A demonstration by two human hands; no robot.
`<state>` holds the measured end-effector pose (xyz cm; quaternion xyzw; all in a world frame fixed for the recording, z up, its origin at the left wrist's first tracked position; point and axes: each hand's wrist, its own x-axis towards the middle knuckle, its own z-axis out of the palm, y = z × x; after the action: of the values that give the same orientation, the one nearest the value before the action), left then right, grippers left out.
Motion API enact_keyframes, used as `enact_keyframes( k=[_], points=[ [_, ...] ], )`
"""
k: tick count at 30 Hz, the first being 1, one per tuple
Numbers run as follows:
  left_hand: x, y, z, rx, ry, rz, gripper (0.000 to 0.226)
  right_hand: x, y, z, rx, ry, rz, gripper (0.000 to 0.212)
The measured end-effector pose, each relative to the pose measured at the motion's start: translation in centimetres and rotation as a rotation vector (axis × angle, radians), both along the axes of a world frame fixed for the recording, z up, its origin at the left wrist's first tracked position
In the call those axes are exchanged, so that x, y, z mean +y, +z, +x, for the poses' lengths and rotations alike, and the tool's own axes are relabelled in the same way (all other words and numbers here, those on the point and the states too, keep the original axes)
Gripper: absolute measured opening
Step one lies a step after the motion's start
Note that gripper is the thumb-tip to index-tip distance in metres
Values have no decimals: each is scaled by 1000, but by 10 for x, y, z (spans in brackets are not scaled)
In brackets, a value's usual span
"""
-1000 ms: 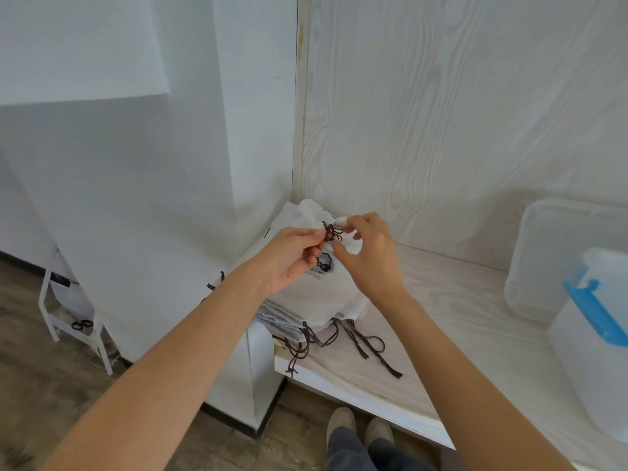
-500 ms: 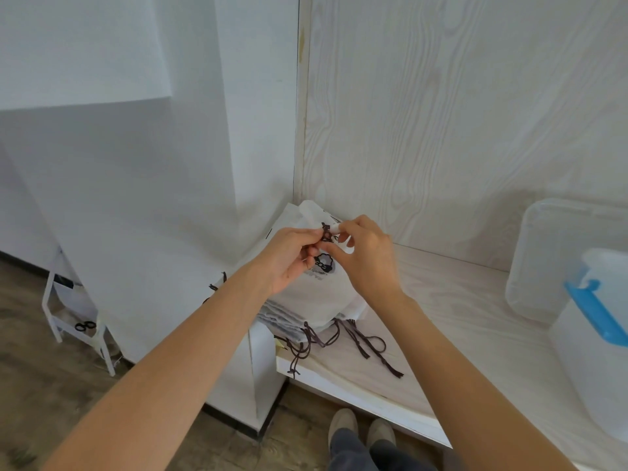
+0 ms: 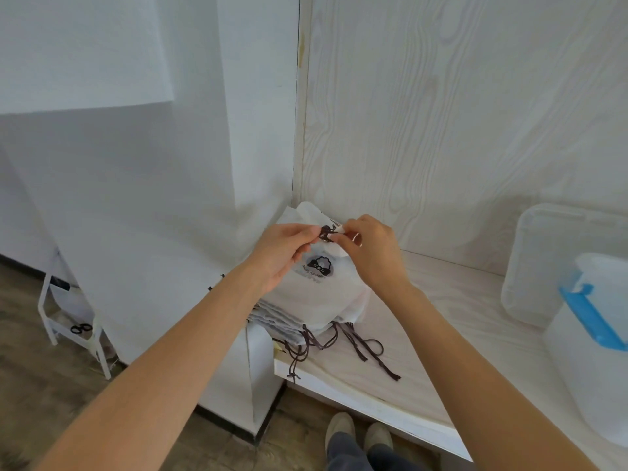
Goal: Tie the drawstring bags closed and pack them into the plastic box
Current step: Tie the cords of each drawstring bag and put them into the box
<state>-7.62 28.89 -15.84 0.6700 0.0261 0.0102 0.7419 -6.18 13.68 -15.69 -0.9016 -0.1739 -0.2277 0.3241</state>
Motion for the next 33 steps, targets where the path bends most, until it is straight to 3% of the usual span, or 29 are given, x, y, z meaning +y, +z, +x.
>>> enact_keyframes(
  k=[9, 17, 23, 25, 29, 33],
  points=[
    [8, -12, 6, -160, 264, 330, 9, -16, -3, 0, 112, -125, 81, 15],
    [6, -16, 7, -218, 395, 507, 12, -18, -7, -7, 524, -36, 834, 15],
    [9, -13, 9, -254, 405, 553, 12, -24, -10, -9, 636, -68, 1055, 9],
    [8, -13, 12, -220, 356, 541, 11, -26, -10, -9, 540, -84, 1002, 13],
    [8, -10, 18, -191, 240, 415, 10, -26, -6, -7, 323, -50, 579, 17],
    [-2, -3, 20, -48, 105, 184, 19, -13, -6, 4, 276, 47, 167, 57]
  ],
)
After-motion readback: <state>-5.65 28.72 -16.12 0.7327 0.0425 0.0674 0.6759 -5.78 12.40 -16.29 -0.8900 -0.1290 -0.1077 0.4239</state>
